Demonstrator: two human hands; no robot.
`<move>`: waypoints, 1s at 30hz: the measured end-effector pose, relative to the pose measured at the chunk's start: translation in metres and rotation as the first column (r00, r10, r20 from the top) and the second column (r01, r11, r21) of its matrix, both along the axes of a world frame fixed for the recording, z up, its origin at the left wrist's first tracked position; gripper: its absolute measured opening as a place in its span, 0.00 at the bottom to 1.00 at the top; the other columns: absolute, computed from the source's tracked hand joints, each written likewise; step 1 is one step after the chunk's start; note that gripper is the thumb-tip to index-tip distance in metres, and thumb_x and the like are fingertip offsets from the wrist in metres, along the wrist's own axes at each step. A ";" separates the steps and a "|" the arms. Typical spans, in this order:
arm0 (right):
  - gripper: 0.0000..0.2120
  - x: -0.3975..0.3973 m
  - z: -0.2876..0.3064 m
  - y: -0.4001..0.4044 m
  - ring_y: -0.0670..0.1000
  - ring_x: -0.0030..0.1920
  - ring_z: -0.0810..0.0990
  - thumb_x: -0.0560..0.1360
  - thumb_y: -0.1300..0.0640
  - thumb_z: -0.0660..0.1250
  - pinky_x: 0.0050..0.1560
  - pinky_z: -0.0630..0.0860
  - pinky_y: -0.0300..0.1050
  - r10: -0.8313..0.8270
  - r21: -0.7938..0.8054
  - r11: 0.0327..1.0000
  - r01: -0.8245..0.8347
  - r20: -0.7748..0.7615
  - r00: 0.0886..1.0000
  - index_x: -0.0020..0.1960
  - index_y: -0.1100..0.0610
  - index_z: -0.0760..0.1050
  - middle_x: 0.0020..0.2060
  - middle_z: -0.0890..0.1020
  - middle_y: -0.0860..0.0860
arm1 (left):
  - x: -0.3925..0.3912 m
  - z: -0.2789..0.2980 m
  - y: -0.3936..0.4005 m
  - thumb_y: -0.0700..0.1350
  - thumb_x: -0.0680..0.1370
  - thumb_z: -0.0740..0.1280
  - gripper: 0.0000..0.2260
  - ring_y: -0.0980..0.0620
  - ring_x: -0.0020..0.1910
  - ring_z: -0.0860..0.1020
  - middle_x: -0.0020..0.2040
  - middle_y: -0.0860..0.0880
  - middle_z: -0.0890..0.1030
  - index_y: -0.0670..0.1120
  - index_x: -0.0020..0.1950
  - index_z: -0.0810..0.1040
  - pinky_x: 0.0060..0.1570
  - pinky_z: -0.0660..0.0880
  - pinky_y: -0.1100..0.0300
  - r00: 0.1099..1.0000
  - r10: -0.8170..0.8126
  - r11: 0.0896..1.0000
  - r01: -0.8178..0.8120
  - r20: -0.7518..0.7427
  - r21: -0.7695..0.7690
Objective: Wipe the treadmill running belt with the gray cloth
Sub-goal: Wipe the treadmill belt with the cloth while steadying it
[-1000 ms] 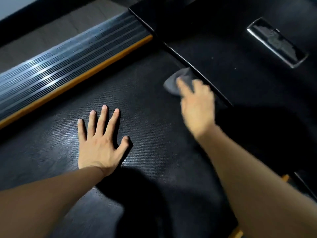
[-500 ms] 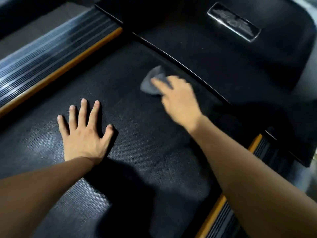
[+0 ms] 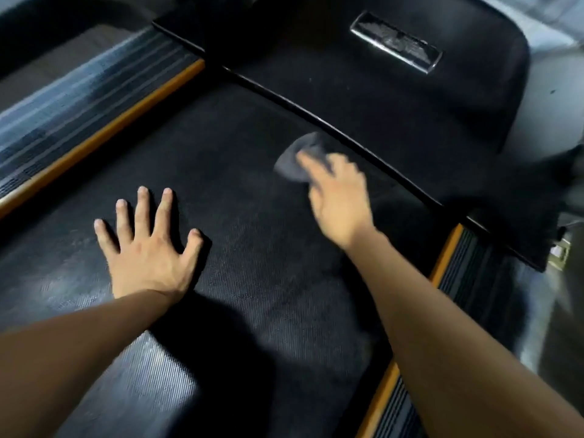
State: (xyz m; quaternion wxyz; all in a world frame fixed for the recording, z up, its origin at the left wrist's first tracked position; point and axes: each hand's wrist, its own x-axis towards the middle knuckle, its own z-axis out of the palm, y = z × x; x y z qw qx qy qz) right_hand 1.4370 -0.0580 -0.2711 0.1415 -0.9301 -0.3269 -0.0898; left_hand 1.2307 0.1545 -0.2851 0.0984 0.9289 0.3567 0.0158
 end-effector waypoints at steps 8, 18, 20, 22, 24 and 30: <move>0.27 -0.062 0.002 0.020 0.60 0.52 0.73 0.73 0.54 0.63 0.53 0.68 0.55 -0.059 -0.021 0.998 0.059 0.016 0.998 0.72 0.46 0.69 0.58 0.74 0.56 | 0.001 0.000 -0.001 0.66 0.78 0.52 0.33 0.42 0.82 0.46 0.84 0.48 0.50 0.57 0.82 0.52 0.78 0.40 0.35 1.000 -0.005 1.000 0.005 0.000 0.009; 0.25 -0.001 0.005 -0.074 0.62 0.56 0.74 0.75 0.56 0.62 0.56 0.72 0.58 -0.247 0.067 0.966 0.250 -0.047 0.968 0.73 0.51 0.71 0.61 0.74 0.59 | 0.000 -0.001 -0.001 0.66 0.78 0.53 0.34 0.41 0.82 0.47 0.84 0.47 0.52 0.56 0.82 0.53 0.78 0.40 0.36 1.000 -0.003 1.000 0.003 0.022 0.007; 0.26 -0.018 0.008 -0.063 0.63 0.53 0.74 0.74 0.57 0.62 0.53 0.73 0.57 -0.296 0.092 0.949 0.302 -0.080 0.952 0.71 0.51 0.72 0.59 0.74 0.60 | 0.001 0.000 -0.001 0.65 0.78 0.54 0.33 0.41 0.82 0.47 0.84 0.47 0.52 0.56 0.82 0.53 0.78 0.40 0.35 1.000 -0.004 1.000 0.004 0.023 0.003; 0.27 -0.059 0.007 -0.043 0.62 0.51 0.73 0.71 0.57 0.64 0.51 0.72 0.55 -0.287 0.080 0.952 0.295 -0.094 0.953 0.71 0.49 0.72 0.57 0.75 0.59 | 0.001 0.000 -0.001 0.65 0.78 0.54 0.33 0.41 0.82 0.47 0.84 0.47 0.52 0.57 0.81 0.54 0.77 0.40 0.35 0.999 -0.001 1.000 0.001 0.032 -0.002; 0.28 -0.104 0.003 -0.033 0.61 0.52 0.73 0.71 0.57 0.66 0.52 0.71 0.55 -0.105 0.039 0.993 0.110 -0.103 0.989 0.71 0.48 0.72 0.58 0.75 0.57 | 0.000 -0.001 0.000 0.65 0.78 0.54 0.32 0.41 0.82 0.47 0.83 0.47 0.52 0.57 0.81 0.54 0.77 0.40 0.35 0.999 0.005 1.000 -0.005 0.037 0.005; 0.26 -0.039 0.010 -0.101 0.62 0.58 0.73 0.77 0.57 0.61 0.59 0.71 0.55 -0.347 0.020 0.936 0.352 -0.118 0.930 0.75 0.48 0.67 0.63 0.72 0.59 | 0.001 -0.001 0.000 0.65 0.78 0.54 0.32 0.40 0.82 0.48 0.83 0.46 0.52 0.56 0.81 0.54 0.77 0.41 0.33 0.999 -0.003 1.000 0.003 0.032 0.004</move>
